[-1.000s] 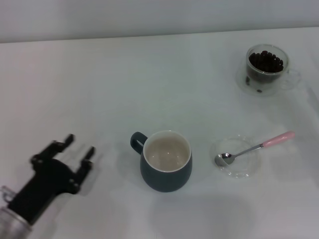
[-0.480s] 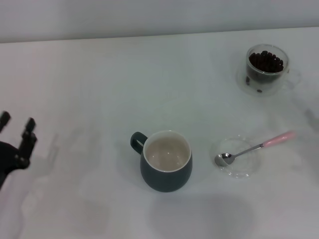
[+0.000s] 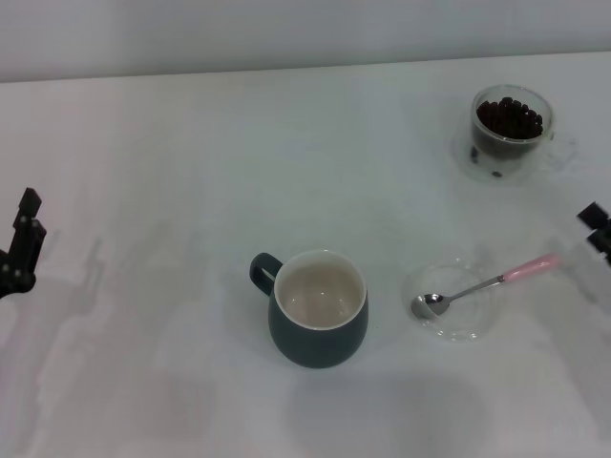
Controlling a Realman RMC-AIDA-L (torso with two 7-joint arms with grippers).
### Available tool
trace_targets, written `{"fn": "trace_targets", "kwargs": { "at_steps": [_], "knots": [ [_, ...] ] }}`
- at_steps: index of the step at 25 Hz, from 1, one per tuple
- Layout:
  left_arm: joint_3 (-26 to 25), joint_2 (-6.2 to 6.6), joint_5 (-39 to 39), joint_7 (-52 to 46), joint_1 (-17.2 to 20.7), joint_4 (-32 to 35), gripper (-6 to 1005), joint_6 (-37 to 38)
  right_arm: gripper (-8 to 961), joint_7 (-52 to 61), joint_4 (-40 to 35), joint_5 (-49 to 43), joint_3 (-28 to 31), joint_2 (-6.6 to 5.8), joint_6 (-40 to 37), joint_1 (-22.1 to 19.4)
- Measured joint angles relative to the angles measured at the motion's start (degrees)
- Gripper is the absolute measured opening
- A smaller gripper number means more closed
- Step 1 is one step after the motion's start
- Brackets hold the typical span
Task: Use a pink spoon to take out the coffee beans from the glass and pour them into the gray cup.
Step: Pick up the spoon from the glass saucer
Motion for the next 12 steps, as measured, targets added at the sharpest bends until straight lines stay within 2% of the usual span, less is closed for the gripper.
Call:
{"fn": "trace_targets", "kwargs": {
  "at_steps": [12],
  "knots": [
    [0.0,0.00,-0.1,0.0,-1.3,-0.9,516,1.0,855,-0.5,4.5,-0.7,-0.9,0.59,-3.7,1.5]
  ]
}}
